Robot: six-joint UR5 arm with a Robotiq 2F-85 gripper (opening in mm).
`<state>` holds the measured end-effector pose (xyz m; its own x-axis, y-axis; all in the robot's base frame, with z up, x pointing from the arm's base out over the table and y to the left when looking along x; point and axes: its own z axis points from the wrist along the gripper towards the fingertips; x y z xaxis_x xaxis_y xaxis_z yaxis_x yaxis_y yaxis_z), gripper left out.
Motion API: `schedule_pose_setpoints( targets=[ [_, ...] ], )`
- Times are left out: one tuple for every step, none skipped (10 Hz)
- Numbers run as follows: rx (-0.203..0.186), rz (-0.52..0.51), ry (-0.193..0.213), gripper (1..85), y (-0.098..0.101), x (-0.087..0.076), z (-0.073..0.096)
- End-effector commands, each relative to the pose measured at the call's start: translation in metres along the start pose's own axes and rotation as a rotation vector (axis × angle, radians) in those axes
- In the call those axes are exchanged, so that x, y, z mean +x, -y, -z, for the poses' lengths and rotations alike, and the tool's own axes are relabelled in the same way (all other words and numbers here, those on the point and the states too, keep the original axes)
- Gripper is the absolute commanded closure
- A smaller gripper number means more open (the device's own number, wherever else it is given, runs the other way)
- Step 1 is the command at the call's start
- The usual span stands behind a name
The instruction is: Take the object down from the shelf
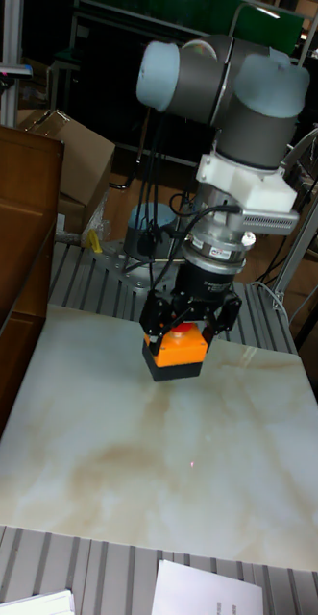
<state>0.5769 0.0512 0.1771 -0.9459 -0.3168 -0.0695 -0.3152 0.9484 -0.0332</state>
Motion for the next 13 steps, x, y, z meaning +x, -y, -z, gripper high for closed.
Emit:
schedule_pose_setpoints(
  targets=[
    [0.069, -0.166, 0.043, 84.7, -0.026, -0.004, -0.057],
    [0.045, -0.203, 0.061, 84.7, -0.043, -0.010, -0.065],
    [0.007, -0.216, 0.068, 84.7, -0.052, -0.012, -0.065],
    [-0.032, -0.226, 0.047, 84.7, -0.061, -0.008, -0.060],
    [-0.049, -0.193, -0.008, 84.7, -0.051, 0.005, -0.038],
    [-0.072, -0.111, -0.049, 84.7, -0.044, 0.015, -0.023],
    [-0.073, -0.053, -0.057, 84.7, -0.044, 0.018, -0.023],
    [-0.091, -0.034, -0.037, 84.7, -0.048, 0.013, -0.023],
    [-0.083, -0.053, -0.012, 84.7, -0.046, 0.006, -0.023],
    [-0.046, -0.095, 0.004, 84.7, -0.046, -0.004, -0.050],
    [-0.004, -0.124, -0.053, 84.7, -0.043, 0.008, -0.066],
    [0.015, -0.138, -0.042, 84.7, -0.043, 0.007, -0.072],
    [0.009, -0.172, -0.024, 84.7, -0.049, 0.002, -0.078]
  ],
)
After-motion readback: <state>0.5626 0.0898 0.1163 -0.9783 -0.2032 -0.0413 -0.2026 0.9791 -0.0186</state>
